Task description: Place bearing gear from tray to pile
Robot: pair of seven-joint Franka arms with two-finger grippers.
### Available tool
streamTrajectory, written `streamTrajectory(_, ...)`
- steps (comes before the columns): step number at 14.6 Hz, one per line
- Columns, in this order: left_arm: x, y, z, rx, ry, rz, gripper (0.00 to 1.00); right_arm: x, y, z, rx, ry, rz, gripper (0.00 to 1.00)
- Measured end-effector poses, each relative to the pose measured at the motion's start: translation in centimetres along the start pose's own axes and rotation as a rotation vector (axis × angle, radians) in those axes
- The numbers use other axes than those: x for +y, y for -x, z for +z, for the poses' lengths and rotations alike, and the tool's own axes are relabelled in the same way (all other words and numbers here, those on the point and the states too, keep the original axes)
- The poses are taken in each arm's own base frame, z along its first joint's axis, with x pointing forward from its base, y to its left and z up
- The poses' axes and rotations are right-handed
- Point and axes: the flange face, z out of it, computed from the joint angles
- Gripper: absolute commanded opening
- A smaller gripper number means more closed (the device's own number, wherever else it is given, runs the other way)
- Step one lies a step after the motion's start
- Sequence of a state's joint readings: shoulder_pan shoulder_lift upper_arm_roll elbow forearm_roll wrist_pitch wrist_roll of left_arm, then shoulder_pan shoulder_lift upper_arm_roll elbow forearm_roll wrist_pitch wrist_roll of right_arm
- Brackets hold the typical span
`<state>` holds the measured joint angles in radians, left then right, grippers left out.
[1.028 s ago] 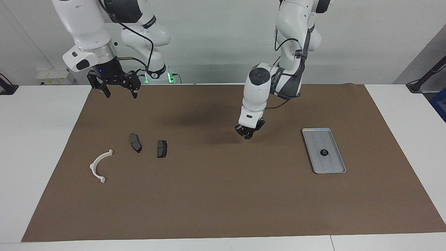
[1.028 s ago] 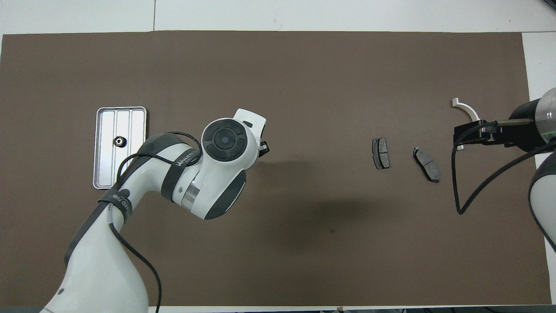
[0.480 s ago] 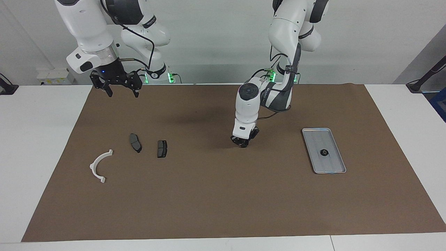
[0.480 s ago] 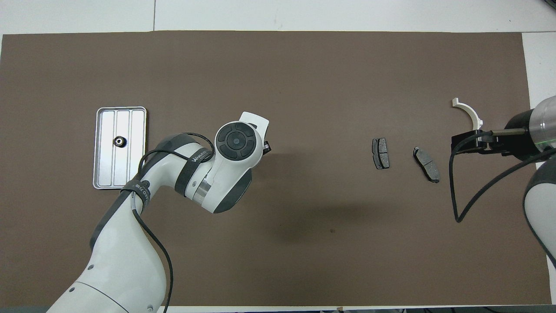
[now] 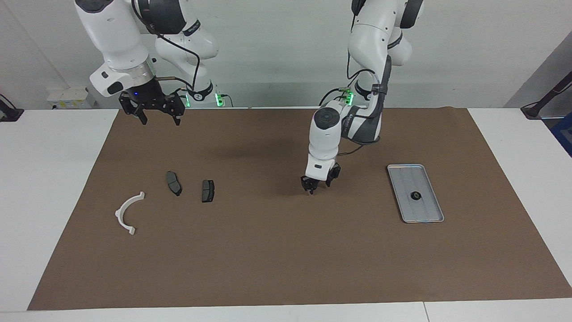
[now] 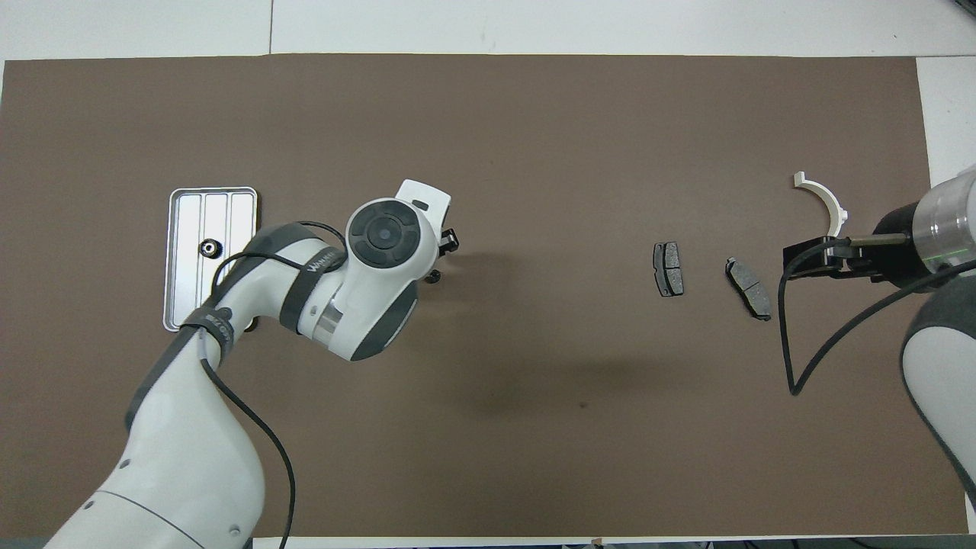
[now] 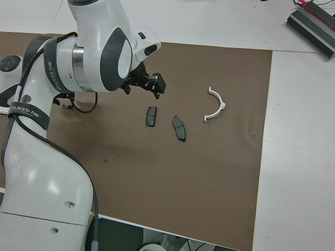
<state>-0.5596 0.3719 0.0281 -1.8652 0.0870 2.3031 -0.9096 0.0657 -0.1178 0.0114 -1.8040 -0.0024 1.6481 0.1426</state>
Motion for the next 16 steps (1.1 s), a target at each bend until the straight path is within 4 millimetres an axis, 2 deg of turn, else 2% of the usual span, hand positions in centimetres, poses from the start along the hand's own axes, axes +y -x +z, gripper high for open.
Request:
streamTrajectory(1, -2.7, -3.0, -1.8, 0.008, -0.001, 0.023, 1.0, -0.8, 0.1, 0.5, -0.001, 0.0, 0.009, 1.0)
streamTrajectory(3, -10.0, -8.8, -4.9, 0.009, -0.012, 0.072, 1.0, -3.5, 0.2, 1.9, 0.013, -0.001, 0.042, 1.0)
streamTrajectory(4, -13.9, -11.1, -5.7, 0.003, -0.02, 0.102, 0.99, -5.4, 0.4, 2.8, 0.022, -0.003, 0.068, 1.0)
streamTrajectory(5, -17.6, -12.9, -5.8, -0.006, -0.028, 0.132, 0.99, -7.4, 0.7, 3.6, 0.032, -0.006, 0.098, 1.0)
streamTrajectory(6, -21.3, -14.0, -5.0, -0.025, -0.038, 0.169, 0.98, -9.6, 0.9, 4.5, 0.042, -0.01, 0.132, 1.0)
streamTrajectory(8, -27.8, -15.1, -2.4, -0.064, -0.037, 0.218, 0.98, -14.2, 1.0, 6.8, 0.071, -0.029, 0.195, 1.0)
streamTrajectory(9, -30.0, -15.1, -1.1, -0.069, -0.033, 0.228, 0.98, -16.9, 1.0, 8.3, 0.083, -0.041, 0.222, 1.0)
streamTrajectory(10, -31.0, -14.8, -0.2, -0.069, -0.03, 0.231, 0.98, -19.5, 1.0, 10.1, 0.091, -0.052, 0.251, 1.0)
streamTrajectory(11, -31.1, -14.3, 0.6, -0.068, -0.029, 0.234, 0.98, -22.1, 1.0, 12.1, 0.094, -0.061, 0.282, 1.0)
streamTrajectory(13, -30.5, -13.6, 1.4, -0.066, -0.024, 0.248, 0.97, -26.3, 1.3, 16.0, 0.083, -0.063, 0.33, 1.0)
streamTrajectory(14, -30.2, -13.4, 1.6, -0.065, -0.022, 0.253, 0.97, -28.0, 1.2, 17.5, 0.082, -0.067, 0.359, 1.0)
streamTrajectory(16, -30.1, -13.3, 1.9, -0.062, -0.02, 0.256, 0.96, -30.4, 0.1, 18.8, 0.088, -0.083, 0.424, 1.0)
